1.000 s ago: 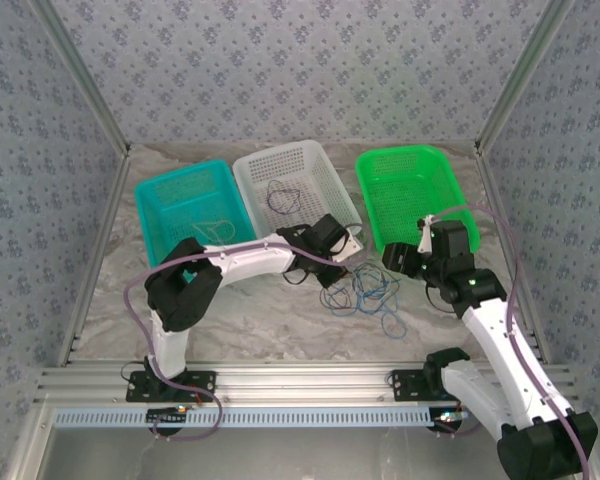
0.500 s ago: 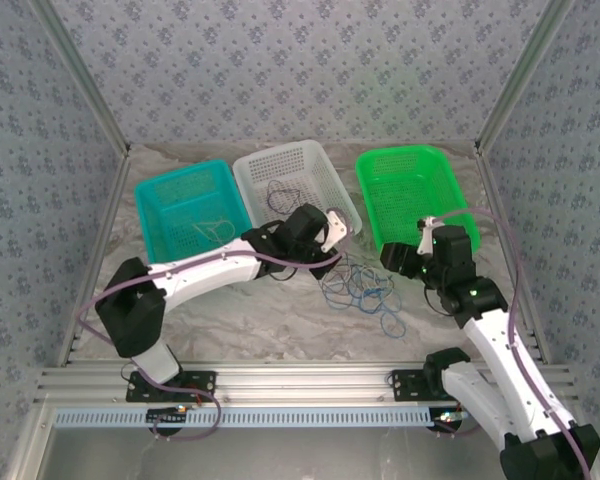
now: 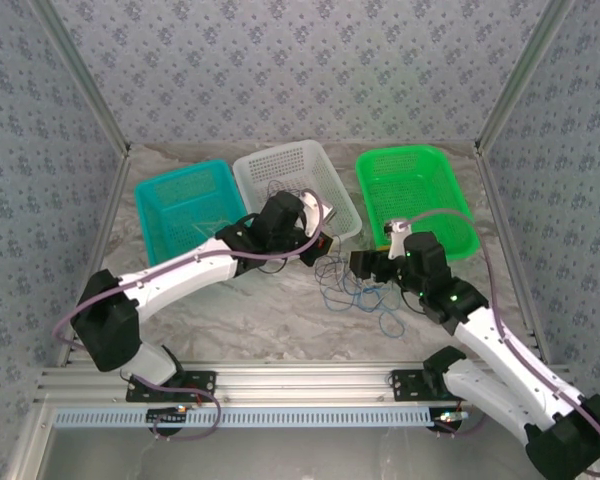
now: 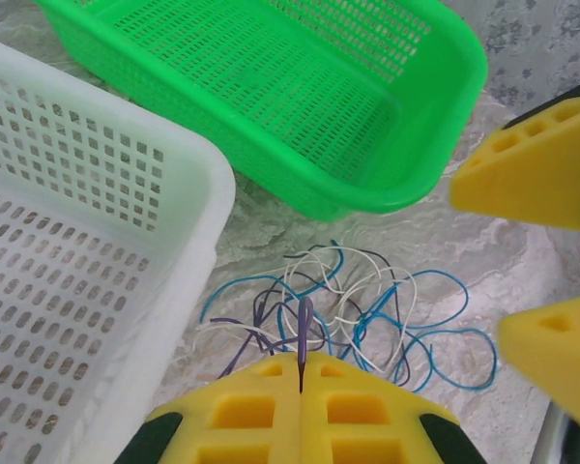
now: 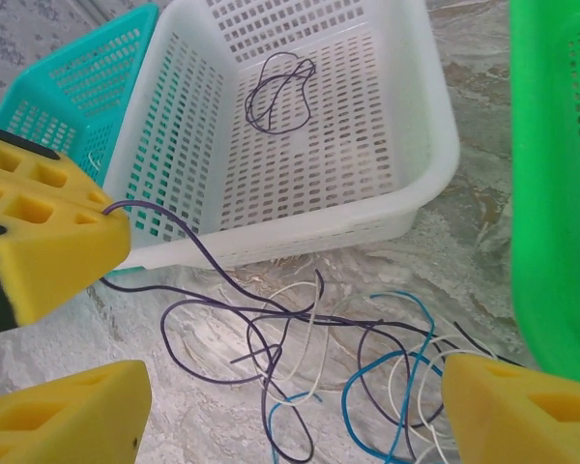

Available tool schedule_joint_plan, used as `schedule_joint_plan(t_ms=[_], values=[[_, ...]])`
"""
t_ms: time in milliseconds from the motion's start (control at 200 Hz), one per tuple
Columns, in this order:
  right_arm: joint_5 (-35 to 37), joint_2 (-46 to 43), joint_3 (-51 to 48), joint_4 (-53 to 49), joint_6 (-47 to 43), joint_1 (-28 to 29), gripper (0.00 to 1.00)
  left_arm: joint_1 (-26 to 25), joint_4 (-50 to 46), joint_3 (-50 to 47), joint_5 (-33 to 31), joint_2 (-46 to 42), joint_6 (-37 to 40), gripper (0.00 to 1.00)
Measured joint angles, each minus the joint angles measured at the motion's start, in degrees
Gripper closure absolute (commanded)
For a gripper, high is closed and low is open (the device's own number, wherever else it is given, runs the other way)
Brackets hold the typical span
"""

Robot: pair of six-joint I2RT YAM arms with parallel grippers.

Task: Untangle the cables

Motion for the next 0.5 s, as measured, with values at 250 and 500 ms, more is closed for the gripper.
schedule_joint_plan(t_ms=[250, 500], values=[[6.3, 5.6, -0.2, 5.1, 0.1, 5.2, 0.19, 0.0, 0.5, -0.4, 1.8, -3.0, -2.2, 1.00], [14.7, 8.4, -2.2, 12.1, 1.6, 6.6, 0.17, 0.0, 3.4, -2.0, 4.2, -6.0, -5.0, 1.00]])
